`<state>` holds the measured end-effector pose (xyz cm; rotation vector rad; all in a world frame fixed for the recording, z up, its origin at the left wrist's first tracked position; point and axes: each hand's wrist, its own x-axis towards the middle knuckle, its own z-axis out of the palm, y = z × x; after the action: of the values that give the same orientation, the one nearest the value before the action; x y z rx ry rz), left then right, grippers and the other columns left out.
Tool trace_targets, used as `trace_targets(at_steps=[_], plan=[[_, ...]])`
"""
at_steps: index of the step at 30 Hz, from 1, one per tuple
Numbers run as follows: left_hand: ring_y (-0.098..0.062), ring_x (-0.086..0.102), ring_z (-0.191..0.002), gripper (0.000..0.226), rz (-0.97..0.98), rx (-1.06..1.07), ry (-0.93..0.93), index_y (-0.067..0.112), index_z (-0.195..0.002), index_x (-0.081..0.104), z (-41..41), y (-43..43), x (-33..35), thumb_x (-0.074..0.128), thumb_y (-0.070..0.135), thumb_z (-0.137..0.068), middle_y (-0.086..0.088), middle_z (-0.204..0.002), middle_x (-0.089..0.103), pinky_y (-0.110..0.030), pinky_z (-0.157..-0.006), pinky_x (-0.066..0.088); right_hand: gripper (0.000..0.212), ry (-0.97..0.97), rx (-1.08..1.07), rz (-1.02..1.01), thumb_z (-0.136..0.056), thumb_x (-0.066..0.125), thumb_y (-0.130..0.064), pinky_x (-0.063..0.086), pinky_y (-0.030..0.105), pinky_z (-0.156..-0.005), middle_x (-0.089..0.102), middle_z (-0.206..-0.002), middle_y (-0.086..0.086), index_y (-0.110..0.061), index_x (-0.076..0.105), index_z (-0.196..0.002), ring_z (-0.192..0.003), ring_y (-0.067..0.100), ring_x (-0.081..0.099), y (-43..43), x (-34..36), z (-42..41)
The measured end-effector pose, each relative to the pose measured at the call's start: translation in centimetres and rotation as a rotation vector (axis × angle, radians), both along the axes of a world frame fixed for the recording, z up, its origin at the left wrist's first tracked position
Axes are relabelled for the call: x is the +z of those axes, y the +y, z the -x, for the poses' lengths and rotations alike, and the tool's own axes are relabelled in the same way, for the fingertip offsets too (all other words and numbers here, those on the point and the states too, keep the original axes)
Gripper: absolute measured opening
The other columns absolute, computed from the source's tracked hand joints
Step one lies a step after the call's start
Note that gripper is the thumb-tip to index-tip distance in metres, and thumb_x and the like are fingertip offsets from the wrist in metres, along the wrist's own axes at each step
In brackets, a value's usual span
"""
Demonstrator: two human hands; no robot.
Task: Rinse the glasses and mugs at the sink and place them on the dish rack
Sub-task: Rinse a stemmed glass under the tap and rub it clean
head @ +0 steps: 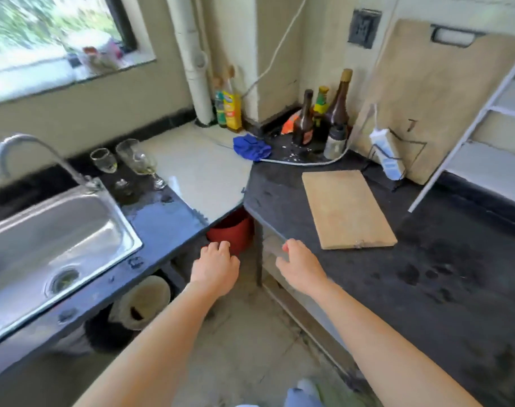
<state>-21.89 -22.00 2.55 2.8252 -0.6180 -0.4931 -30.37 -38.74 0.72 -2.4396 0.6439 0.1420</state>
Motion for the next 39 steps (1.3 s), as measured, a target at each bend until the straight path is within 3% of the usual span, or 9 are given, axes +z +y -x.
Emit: trace_targets(at_steps=[13,23,26,29,32,34,36,37,39], plan=[[-0.028,0.04,-0.127,0.04,0.042,0.325,-0.003,0.013,-0.134,0.042,-17.2,12.2,-2.1,0.036,0.031,-0.098,-0.009,-0.138,0.045,-0.042,-0.099,0.039,0.028,-0.009,0.345,0.029,-0.095,0.047,-0.029,0.044,0.035,-0.089,0.051,-0.121,0.006,-0.013,0.048,-0.118,-0.107,0.024,0.054,11.3,0.2,-23.9],[-0.021,0.039,-0.134,0.048,0.347,0.485,0.174,0.018,-0.148,0.031,-31.6,12.4,-3.1,0.035,0.022,-0.1,-0.004,-0.15,0.039,-0.035,-0.107,0.036,0.041,-0.018,0.3,-0.062,-0.091,0.051,-0.022,0.043,0.034,-0.091,0.05,-0.128,0.005,-0.013,0.043,-0.13,-0.11,0.024,0.054,13.3,0.0,-40.7],[0.003,0.051,-0.098,0.054,0.549,0.556,0.276,0.021,-0.152,0.023,-34.2,11.3,-2.4,0.035,0.012,-0.099,-0.002,-0.149,0.04,-0.008,-0.079,0.041,0.051,-0.027,0.27,-0.085,-0.091,0.053,-0.02,0.044,0.036,-0.093,0.049,-0.131,0.005,-0.015,0.037,-0.139,-0.108,0.025,0.055,13.0,0.2,-44.0],[0.004,0.048,-0.104,0.059,0.719,0.591,0.371,0.019,-0.152,0.021,-36.6,10.2,-2.3,0.033,0.002,-0.098,0.003,-0.152,0.034,0.004,-0.076,0.03,0.058,-0.033,0.279,-0.132,-0.088,0.054,-0.013,0.044,0.036,-0.099,0.049,-0.136,0.002,-0.02,0.037,-0.143,-0.115,0.024,0.053,12.7,0.1,-46.2],[0.018,0.047,-0.091,0.066,0.817,0.584,0.431,0.023,-0.151,0.026,-38.0,10.1,-2.8,0.031,-0.008,-0.093,0.004,-0.153,0.035,0.008,-0.055,0.033,0.057,-0.02,0.298,-0.169,-0.087,0.053,-0.006,0.047,0.032,-0.088,0.059,-0.125,0.007,-0.023,0.043,-0.141,-0.102,0.024,0.06,12.8,0.3,-47.3],[0.017,0.056,-0.081,0.072,0.854,0.558,0.434,0.029,-0.15,0.029,-38.2,10.4,-3.1,0.031,-0.01,-0.089,0.005,-0.15,0.039,0.002,-0.058,0.041,0.057,-0.021,0.292,-0.192,-0.087,0.051,-0.002,0.048,0.031,-0.082,0.062,-0.118,0.01,-0.023,0.046,-0.14,-0.097,0.025,0.062,13.2,0.4,-47.4],[-0.007,0.063,-0.104,0.074,0.86,0.538,0.431,0.035,-0.15,0.027,-37.8,10.9,-3.0,0.034,-0.007,-0.089,0.01,-0.149,0.041,-0.015,-0.079,0.052,0.057,-0.029,0.289,-0.201,-0.087,0.049,-0.001,0.047,0.029,-0.082,0.064,-0.111,0.009,-0.022,0.045,-0.141,-0.098,0.026,0.063,13.8,0.8,-47.0],[-0.009,0.059,-0.111,0.075,0.862,0.527,0.42,0.037,-0.149,0.026,-37.5,11.3,-2.9,0.035,-0.006,-0.089,0.014,-0.146,0.042,-0.012,-0.084,0.049,0.058,-0.028,0.287,-0.207,-0.088,0.05,-0.001,0.047,0.029,-0.083,0.064,-0.106,0.007,-0.021,0.045,-0.142,-0.098,0.025,0.063,14.2,1.0,-46.7],[0.012,0.05,-0.103,0.077,0.877,0.507,0.388,0.045,-0.146,0.027,-36.5,12.4,-2.6,0.038,-0.005,-0.089,0.022,-0.137,0.046,0.006,-0.077,0.036,0.056,-0.033,0.292,-0.228,-0.088,0.051,-0.001,0.047,0.027,-0.079,0.062,-0.098,0.0,-0.022,0.048,-0.14,-0.094,0.022,0.064,15.1,1.7,-46.0]])
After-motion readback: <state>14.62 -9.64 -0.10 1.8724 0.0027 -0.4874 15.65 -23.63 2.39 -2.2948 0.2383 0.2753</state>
